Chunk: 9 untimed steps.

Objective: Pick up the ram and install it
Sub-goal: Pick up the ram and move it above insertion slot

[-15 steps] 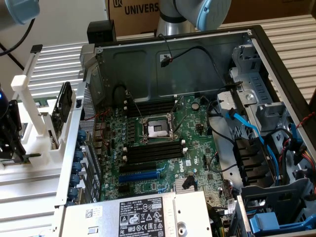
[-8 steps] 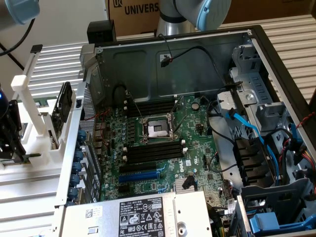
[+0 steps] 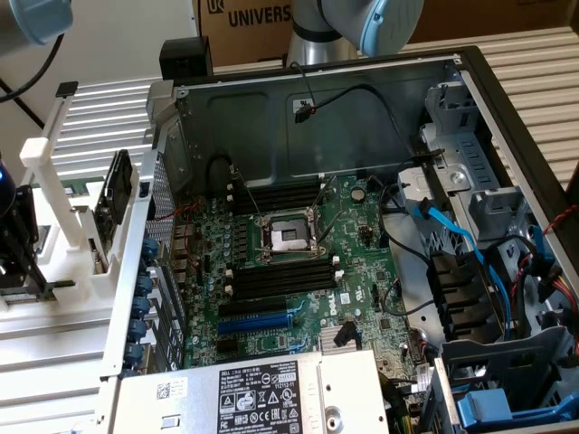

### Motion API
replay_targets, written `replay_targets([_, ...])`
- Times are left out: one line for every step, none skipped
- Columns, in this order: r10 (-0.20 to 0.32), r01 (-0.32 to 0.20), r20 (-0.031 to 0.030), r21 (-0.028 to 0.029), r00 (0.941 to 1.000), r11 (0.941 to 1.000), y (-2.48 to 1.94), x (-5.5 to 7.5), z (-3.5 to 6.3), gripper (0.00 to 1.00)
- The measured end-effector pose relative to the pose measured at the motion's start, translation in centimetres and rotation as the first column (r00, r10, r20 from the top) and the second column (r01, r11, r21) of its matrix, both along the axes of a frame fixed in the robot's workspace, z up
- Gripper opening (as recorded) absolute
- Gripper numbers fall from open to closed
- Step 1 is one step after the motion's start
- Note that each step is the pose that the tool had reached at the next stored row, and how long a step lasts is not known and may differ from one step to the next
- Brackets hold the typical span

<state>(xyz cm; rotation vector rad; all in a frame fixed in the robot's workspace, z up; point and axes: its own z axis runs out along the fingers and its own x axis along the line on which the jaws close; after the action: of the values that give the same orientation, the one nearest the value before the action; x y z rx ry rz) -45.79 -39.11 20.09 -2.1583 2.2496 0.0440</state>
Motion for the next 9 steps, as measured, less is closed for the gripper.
replay_targets([0.000, 0.000, 0.0002, 0.0001, 1.0000, 1.0000, 0.00, 0.0, 0.20, 0.12])
replay_targets([0.000, 0.000, 0.0001, 0.0000, 1.0000, 1.0000, 0.00, 0.0, 0.28, 0.12])
replay_targets([0.000, 0.000, 0.0002, 0.0000, 1.0000, 1.0000, -0.01, 0.0, 0.35, 0.12])
replay_targets([0.000, 0.000, 0.0004, 0.0000, 1.0000, 1.0000, -0.01, 0.0, 0.43, 0.12])
replay_targets([0.000, 0.000, 0.0005, 0.0000, 1.0000, 1.0000, -0.01, -0.1, 0.55, 0.12])
replay_targets([0.000, 0.000, 0.0007, 0.0001, 1.0000, 1.0000, 0.00, -0.1, 0.67, 0.12])
replay_targets([0.000, 0.000, 0.0009, 0.0000, 1.0000, 1.0000, 0.00, -0.1, 0.99, 0.12])
replay_targets([0.000, 0.000, 0.0011, 0.0001, 1.0000, 1.0000, 0.00, -0.2, 1.33, 0.12])
replay_targets([0.000, 0.000, 0.0011, 0.0001, 1.0000, 1.0000, 0.00, -0.2, 1.77, 0.12])
